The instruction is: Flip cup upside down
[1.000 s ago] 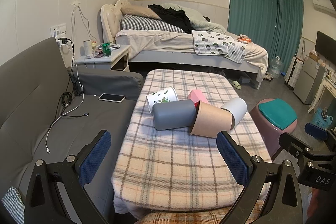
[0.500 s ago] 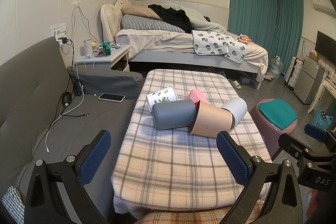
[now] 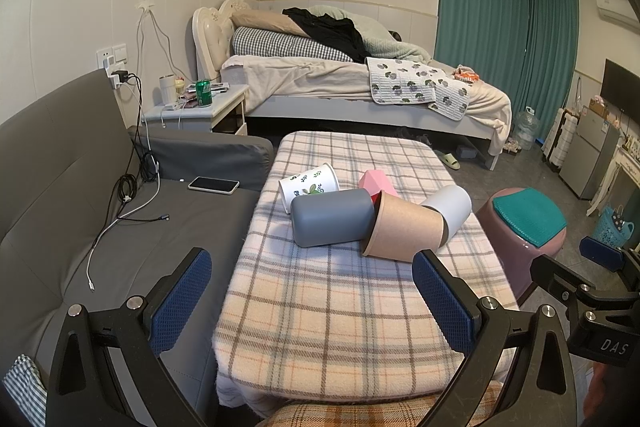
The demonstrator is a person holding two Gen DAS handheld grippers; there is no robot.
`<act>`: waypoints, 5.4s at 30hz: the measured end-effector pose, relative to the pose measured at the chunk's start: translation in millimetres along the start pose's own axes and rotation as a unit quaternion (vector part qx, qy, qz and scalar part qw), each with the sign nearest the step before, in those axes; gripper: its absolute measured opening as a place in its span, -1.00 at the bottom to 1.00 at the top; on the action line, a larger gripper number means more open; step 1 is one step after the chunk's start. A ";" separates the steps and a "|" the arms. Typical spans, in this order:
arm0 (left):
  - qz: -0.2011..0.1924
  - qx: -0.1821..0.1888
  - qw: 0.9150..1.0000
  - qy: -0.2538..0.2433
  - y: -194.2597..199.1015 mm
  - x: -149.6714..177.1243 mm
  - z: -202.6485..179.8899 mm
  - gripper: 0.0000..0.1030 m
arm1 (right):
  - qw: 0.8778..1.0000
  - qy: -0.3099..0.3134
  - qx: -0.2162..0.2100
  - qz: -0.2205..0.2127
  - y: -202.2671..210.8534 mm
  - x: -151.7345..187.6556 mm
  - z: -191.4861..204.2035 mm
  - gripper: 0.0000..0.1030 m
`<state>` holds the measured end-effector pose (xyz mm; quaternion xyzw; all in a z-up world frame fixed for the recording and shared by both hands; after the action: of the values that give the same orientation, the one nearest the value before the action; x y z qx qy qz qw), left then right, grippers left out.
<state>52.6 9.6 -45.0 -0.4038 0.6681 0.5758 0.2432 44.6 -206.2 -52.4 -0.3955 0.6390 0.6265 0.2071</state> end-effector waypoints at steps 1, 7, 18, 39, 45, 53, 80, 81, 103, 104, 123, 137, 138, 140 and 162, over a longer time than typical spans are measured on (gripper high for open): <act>0.000 0.000 1.000 0.000 0.5 -0.2 -0.5 1.00 | 1.000 0.000 0.000 0.000 0.0 0.2 1.0 1.00; 0.000 0.000 1.000 0.000 -0.1 -0.3 0.4 1.00 | 1.000 0.000 -0.001 0.000 0.0 0.0 1.4 1.00; 0.009 -0.011 1.000 0.021 -10.6 -11.8 11.6 1.00 | 0.999 0.012 -0.021 0.020 -8.4 -8.6 14.7 1.00; 0.052 -0.087 0.994 0.039 -166.9 -85.8 66.2 1.00 | 0.976 0.035 -0.095 0.193 -240.9 -119.5 22.8 0.87; 0.075 -0.089 0.992 0.039 -202.9 -82.2 69.1 1.00 | 0.959 0.014 -0.120 0.255 -301.9 -107.4 25.9 0.76; 0.093 -0.087 0.991 0.040 -216.0 -74.4 68.0 1.00 | 0.936 -0.018 -0.163 0.311 -338.5 -94.0 33.2 0.52; -0.016 -0.061 0.997 0.047 -33.9 -94.6 48.5 1.00 | 0.970 0.035 -0.162 0.180 -105.4 -136.0 43.1 0.19; -0.015 -0.060 0.997 0.048 -29.8 -89.5 49.5 1.00 | 0.967 0.033 -0.170 0.189 -97.8 -120.0 50.3 0.19; 0.107 -0.077 0.991 0.018 -60.5 11.7 49.4 1.00 | 0.939 -0.032 -0.174 0.294 -178.5 24.8 65.8 0.20; 0.110 -0.080 0.990 0.017 -63.5 11.8 48.9 1.00 | 0.939 -0.033 -0.175 0.293 -179.1 26.1 64.7 0.21; 0.243 -0.026 0.969 -0.025 -126.0 40.0 -91.7 1.00 | 0.982 -0.050 -0.045 0.177 -91.3 11.5 -87.3 0.73; 0.318 -0.038 0.947 -0.027 -171.9 77.6 -91.6 0.60 | 0.978 -0.056 -0.059 0.190 -108.9 38.3 -95.0 0.73; 0.322 -0.034 0.946 -0.028 -172.5 78.1 -91.8 0.44 | 0.979 -0.050 -0.061 0.190 -109.7 39.0 -90.7 0.73; 0.334 -0.018 0.942 -0.020 -173.7 77.8 -93.2 0.14 | 0.978 -0.041 -0.065 0.192 -111.1 40.9 -83.2 0.73; 0.186 0.012 0.982 -0.040 -103.0 28.3 -92.8 0.12 | 0.984 -0.044 -0.036 0.170 -69.9 38.6 -75.5 0.73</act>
<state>134.3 -88.4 -106.1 -0.2464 0.7281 0.6185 0.1633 92.3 -281.6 -116.5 -0.2597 0.6644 0.6919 0.1114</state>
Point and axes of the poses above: each gripper's, at about its wrist camera, not at the fingertips, and y roughly against the way its jaws point, z to its left, x to its underside, the point moved 6 cm from there along -y, roughly the way its jaws point, and after that the axes turned 13 degrees about y, right-handed, at the moved point
